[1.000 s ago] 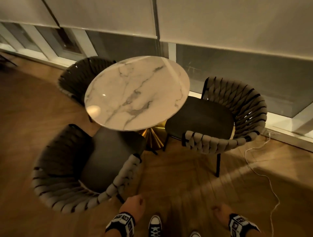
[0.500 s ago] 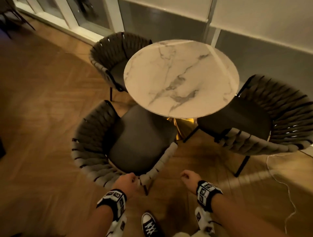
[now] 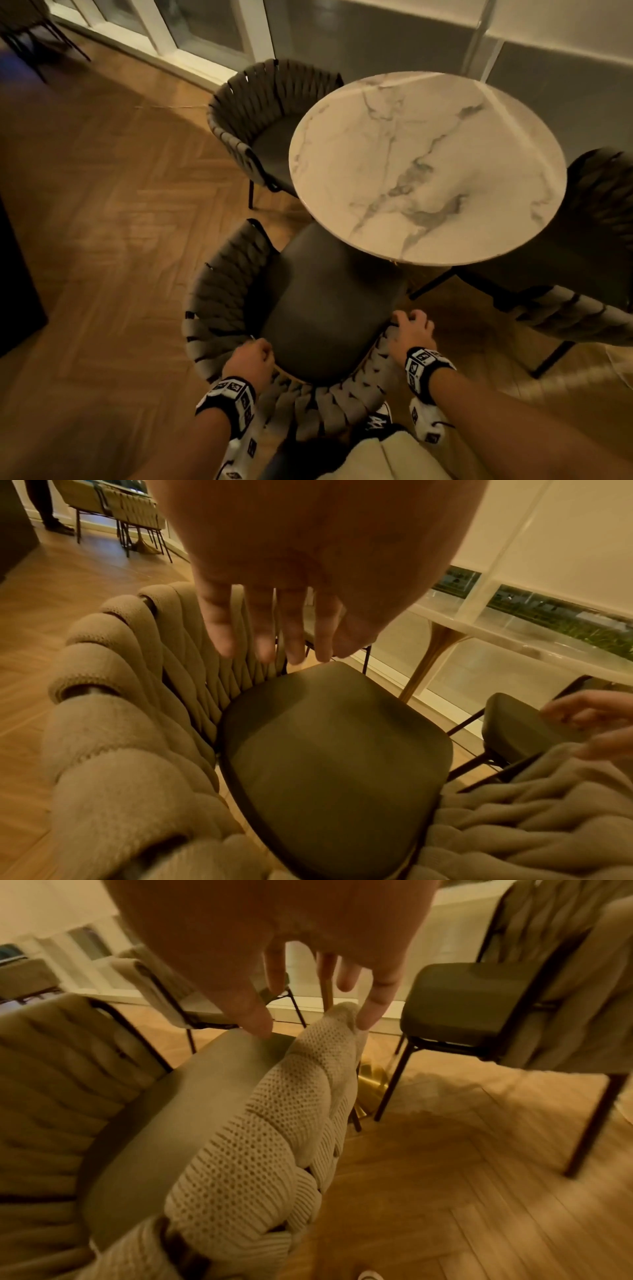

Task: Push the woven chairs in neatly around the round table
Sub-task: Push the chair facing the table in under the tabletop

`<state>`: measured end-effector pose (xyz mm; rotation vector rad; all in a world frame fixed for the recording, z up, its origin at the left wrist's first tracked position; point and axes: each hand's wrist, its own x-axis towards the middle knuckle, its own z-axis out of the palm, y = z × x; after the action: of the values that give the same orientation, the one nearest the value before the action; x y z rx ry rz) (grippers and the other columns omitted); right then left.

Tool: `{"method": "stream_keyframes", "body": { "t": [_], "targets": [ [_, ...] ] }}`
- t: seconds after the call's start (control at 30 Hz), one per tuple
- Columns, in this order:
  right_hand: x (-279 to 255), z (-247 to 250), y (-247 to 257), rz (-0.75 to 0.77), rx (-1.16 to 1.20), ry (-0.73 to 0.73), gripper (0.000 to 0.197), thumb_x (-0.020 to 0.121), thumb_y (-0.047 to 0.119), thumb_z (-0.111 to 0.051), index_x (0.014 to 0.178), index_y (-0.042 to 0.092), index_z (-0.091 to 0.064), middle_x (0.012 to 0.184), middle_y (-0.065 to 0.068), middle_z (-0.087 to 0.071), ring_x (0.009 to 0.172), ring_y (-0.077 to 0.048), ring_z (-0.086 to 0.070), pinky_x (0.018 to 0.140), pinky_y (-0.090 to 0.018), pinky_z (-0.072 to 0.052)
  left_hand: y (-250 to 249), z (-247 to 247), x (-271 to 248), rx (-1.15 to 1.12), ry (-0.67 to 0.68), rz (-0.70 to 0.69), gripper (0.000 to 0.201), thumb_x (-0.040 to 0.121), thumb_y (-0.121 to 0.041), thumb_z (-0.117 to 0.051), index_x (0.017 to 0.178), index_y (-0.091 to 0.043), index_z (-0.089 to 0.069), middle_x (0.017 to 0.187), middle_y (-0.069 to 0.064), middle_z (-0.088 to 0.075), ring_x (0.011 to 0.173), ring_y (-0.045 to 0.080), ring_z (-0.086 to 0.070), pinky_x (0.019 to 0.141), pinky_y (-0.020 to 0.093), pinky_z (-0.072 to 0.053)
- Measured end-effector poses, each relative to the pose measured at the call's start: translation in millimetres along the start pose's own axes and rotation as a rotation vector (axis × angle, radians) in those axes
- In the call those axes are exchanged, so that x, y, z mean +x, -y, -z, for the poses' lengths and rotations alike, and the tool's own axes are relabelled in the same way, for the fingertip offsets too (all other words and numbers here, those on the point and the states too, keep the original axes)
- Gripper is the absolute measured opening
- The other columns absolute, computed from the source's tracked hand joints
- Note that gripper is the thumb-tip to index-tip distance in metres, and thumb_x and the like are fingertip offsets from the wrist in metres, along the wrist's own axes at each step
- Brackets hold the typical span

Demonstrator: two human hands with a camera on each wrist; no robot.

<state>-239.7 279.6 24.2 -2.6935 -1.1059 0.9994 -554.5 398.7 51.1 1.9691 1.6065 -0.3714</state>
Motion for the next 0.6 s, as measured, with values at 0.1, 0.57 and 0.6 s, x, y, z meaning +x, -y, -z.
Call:
{"method": "stream_keyframes", "body": {
  "t": [0.1, 0.57, 0.6],
  "targets": [
    [5, -4, 3, -0.135, 0.062, -0.011, 0.061, 0.081, 0.018, -0.060, 0.134, 0.038, -0.037, 0.149, -0.009, -0.012, 0.131, -0.038, -0.020, 0.101, -0.053, -0.044, 17, 19, 22, 0.043, -0.066, 0.028, 0.031, 0.092, -0.039, -0.048, 0.120, -0.032, -0.057, 0.129, -0.001, -0.054, 0.116, 0.024, -0.051, 0.092, 0.041, -0.048],
    [-51, -106, 66, -0.537, 0.174, -0.123, 0.079, 0.085, 0.001, -0.053, 0.147, 0.044, -0.026, 0.161, -0.004, 0.012, 0.142, -0.050, -0.009, 0.103, -0.050, -0.039, 127, 95, 166, 0.410, 0.015, -0.273, 0.056, 0.090, -0.037, -0.055, 0.142, -0.028, -0.036, 0.164, 0.006, -0.005, 0.148, 0.034, -0.016, 0.111, 0.053, -0.034],
    [-63, -114, 78, -0.561, 0.224, -0.151, 0.081, 0.083, 0.005, -0.058, 0.148, 0.042, -0.027, 0.160, -0.011, 0.004, 0.140, -0.051, -0.013, 0.106, -0.053, -0.036, 133, 103, 168, 0.416, 0.017, -0.286, 0.058, 0.090, -0.036, -0.055, 0.144, -0.029, -0.033, 0.164, 0.006, -0.001, 0.148, 0.036, -0.014, 0.110, 0.054, -0.035]
  ]
}}
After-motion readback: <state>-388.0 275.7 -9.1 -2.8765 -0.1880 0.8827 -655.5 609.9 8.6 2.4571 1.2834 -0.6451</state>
